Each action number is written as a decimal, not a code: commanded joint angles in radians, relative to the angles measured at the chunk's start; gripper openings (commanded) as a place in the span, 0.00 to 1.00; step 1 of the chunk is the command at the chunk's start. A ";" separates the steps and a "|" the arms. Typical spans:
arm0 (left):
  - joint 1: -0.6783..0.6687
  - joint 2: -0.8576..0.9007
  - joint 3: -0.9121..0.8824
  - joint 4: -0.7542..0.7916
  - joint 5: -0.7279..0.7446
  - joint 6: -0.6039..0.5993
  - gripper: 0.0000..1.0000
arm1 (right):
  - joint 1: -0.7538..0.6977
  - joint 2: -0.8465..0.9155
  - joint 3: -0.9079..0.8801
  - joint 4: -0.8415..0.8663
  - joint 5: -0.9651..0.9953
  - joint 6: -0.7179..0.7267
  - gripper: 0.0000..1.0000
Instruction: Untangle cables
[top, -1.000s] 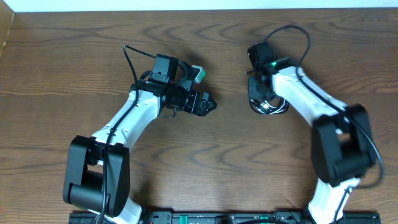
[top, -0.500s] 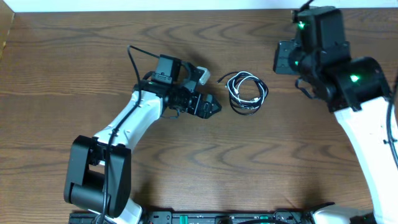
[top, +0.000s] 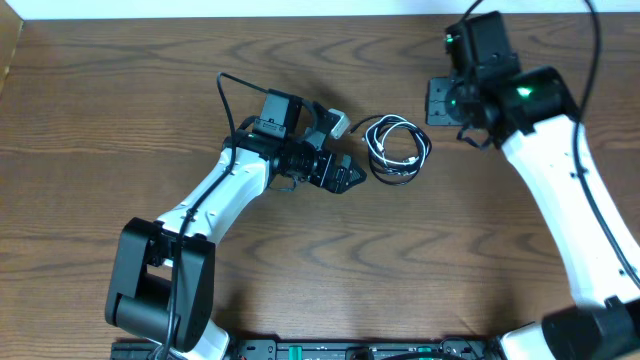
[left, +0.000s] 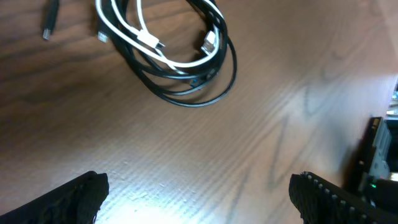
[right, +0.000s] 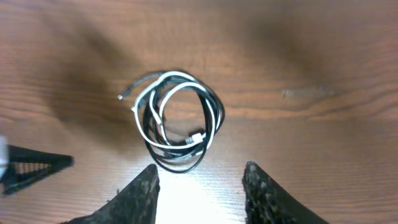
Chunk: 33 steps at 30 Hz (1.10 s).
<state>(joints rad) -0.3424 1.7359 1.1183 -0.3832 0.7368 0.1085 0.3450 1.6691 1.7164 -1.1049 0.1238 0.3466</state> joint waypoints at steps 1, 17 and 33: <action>0.004 0.000 -0.008 0.005 -0.136 -0.029 0.98 | -0.006 0.069 -0.016 -0.010 -0.019 -0.065 0.42; 0.148 0.000 -0.008 -0.018 -0.356 -0.235 0.98 | -0.001 0.346 -0.017 -0.015 -0.304 -0.377 0.32; 0.173 0.000 -0.008 -0.041 -0.312 -0.233 0.98 | 0.012 0.429 -0.028 -0.013 -0.382 -0.513 0.39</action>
<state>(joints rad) -0.1719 1.7359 1.1183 -0.4194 0.4099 -0.1162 0.3511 2.0651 1.7042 -1.1286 -0.2272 -0.1299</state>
